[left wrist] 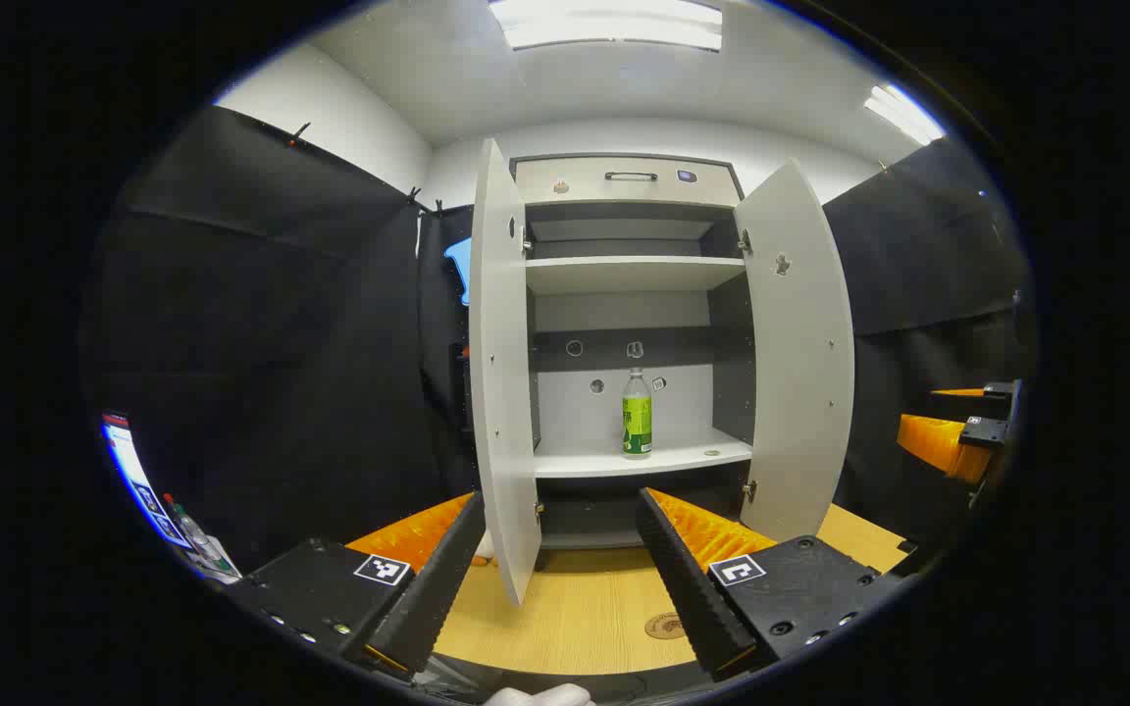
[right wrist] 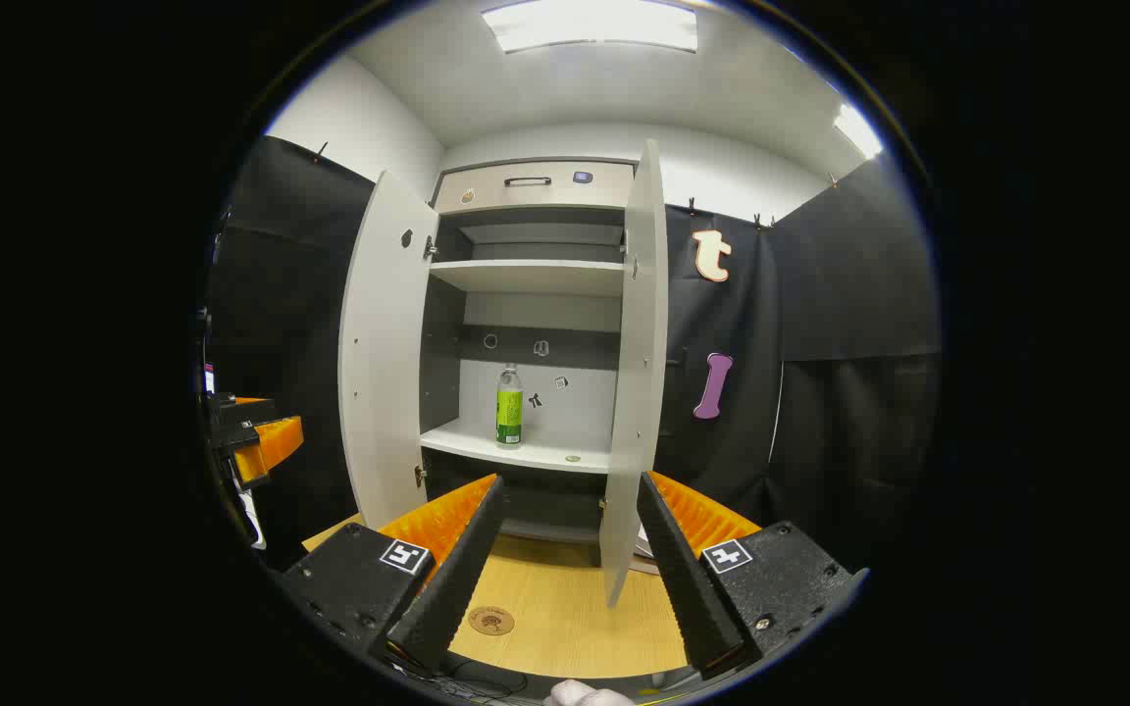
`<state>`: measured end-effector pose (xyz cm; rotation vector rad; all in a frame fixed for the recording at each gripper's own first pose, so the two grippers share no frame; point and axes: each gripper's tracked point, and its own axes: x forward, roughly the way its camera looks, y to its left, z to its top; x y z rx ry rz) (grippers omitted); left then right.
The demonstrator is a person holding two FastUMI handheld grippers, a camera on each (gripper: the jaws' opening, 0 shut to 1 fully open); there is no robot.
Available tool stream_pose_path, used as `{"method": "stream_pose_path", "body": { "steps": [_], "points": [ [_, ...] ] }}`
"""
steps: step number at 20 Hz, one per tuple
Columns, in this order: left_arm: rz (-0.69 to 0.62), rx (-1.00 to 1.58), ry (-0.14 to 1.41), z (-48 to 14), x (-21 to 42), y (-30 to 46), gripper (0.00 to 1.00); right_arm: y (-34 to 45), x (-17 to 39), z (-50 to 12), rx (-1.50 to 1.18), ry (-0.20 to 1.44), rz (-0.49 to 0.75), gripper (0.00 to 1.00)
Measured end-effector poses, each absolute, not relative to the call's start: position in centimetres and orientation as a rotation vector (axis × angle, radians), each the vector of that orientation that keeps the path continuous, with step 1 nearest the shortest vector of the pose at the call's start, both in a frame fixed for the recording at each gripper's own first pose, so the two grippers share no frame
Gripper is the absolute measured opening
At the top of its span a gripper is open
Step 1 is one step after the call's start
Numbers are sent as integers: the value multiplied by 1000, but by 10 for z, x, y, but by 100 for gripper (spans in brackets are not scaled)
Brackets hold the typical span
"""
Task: Grasp the bottle in the cabinet with the left hand and place it on the coaster, then close the right door with the right hand and the left door with the left hand.
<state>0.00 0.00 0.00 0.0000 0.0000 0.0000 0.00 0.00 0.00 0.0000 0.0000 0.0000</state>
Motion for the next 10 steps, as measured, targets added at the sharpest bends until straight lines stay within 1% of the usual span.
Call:
{"method": "stream_pose_path", "body": {
  "steps": [1, 2, 10],
  "points": [
    [1, -2, 1, -1, 0, 0, 99, 1, 0, 1, 3, -1, 0, 83],
    [-2, -6, 2, 0, 0, 0, 95, 2, 1, 2, 5, -3, -1, 83],
    [-16, -14, 22, 1, 2, -1, 94, 3, 7, 2, 6, 0, -13, 83]
  ]
}}
